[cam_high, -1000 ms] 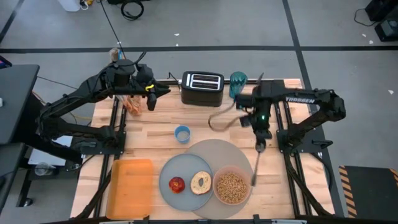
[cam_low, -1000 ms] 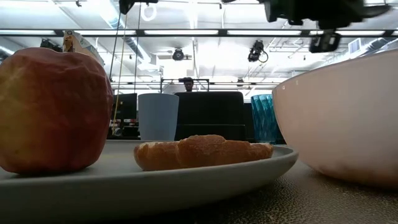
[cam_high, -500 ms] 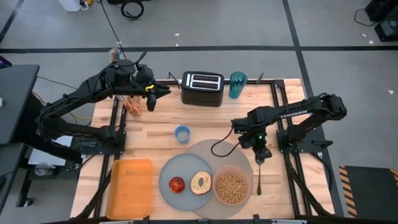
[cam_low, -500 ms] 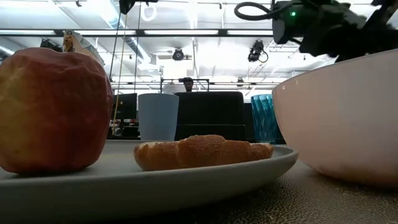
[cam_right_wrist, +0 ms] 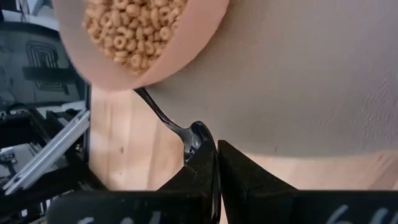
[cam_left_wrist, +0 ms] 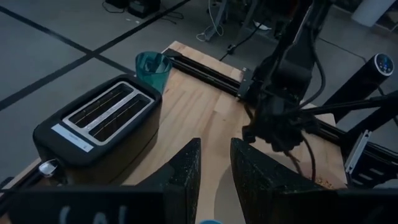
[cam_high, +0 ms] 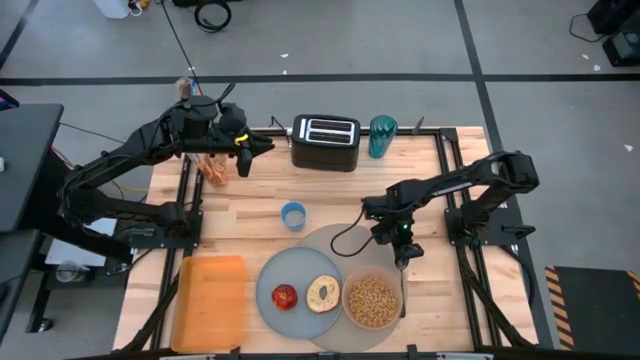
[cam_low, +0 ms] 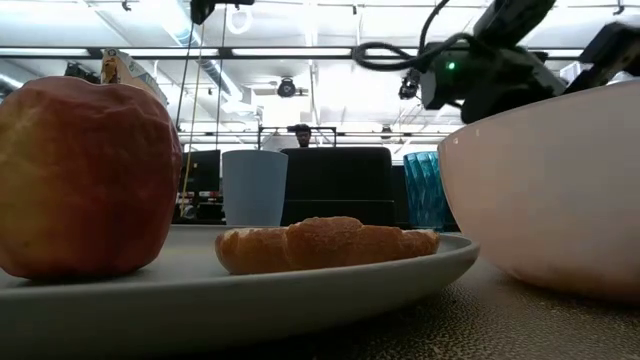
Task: Arrange a breakfast setting
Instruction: Put the black spoon from the blue cup on the brown placemat to the right of the orange bowl, then return to Home Position
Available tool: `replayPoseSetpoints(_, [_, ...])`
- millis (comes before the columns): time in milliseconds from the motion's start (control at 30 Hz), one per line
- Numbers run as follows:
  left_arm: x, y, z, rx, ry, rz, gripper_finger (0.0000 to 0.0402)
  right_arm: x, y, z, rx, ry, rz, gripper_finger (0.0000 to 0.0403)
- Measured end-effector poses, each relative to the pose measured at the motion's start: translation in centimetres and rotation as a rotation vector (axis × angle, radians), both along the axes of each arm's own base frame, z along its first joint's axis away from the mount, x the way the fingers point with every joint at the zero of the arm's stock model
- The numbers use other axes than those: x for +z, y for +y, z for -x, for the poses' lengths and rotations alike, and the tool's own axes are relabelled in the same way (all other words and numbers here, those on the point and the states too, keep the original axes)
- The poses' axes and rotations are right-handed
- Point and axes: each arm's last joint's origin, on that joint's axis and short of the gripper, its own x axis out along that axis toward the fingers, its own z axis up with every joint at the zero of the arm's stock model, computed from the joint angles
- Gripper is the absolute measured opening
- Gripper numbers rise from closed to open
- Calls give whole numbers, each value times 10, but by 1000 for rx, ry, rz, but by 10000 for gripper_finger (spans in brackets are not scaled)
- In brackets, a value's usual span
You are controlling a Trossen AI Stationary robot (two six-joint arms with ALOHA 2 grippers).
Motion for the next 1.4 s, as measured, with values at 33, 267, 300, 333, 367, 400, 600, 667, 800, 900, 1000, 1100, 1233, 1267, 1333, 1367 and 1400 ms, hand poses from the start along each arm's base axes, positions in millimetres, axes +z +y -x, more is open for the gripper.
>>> replayPoseSetpoints(33, [0,0,0,2,-1,5,93,-3,0,-2,1,-5,-4,23])
replayPoseSetpoints(267, [0,0,0,8,-5,19,93,-14,1,-11,11,-35,-39,23])
replayPoseSetpoints(300, [0,0,0,8,-5,18,93,-14,1,-11,15,-37,-41,24])
replayPoseSetpoints(333, [0,0,0,8,-5,18,93,-15,1,-12,17,-42,-46,24])
replayPoseSetpoints(367, [0,0,0,8,-5,18,93,-16,1,-13,17,-46,-47,25])
replayPoseSetpoints(400, [0,0,0,8,-5,18,93,-17,1,-13,17,-40,-47,26])
replayPoseSetpoints(600, [0,0,0,8,-5,18,93,-21,0,-14,18,-31,-24,46])
replayPoseSetpoints(667, [0,0,0,8,-4,19,93,-22,0,-15,17,-33,-3,60])
replayPoseSetpoints(800, [0,0,0,8,-4,18,93,-22,-1,-15,9,-30,29,91])
replayPoseSetpoints(900, [0,0,0,7,-4,18,93,-21,-4,-13,-20,6,67,108])
replayPoseSetpoints(1000, [0,0,0,7,-5,16,93,-12,-11,-13,-43,45,96,115])
replayPoseSetpoints(1100, [1,0,1,-7,-3,-15,93,0,-20,-12,-93,50,115,113])
replayPoseSetpoints(1233, [6,-3,2,-103,-46,-76,93,26,-34,-7,-218,-33,143,103])
replayPoseSetpoints(1267, [9,-5,4,-119,-60,-96,93,33,-37,-4,-249,-56,165,100])
replayPoseSetpoints(1333, [8,-6,8,-128,-83,-121,93,49,-42,2,-317,-114,205,93])
replayPoseSetpoints(1367, [5,-6,9,-124,-83,-122,93,57,-44,6,-354,-148,225,90])
replayPoseSetpoints(1400, [0,-5,11,-116,-87,-122,93,65,-47,10,-392,-185,246,86])
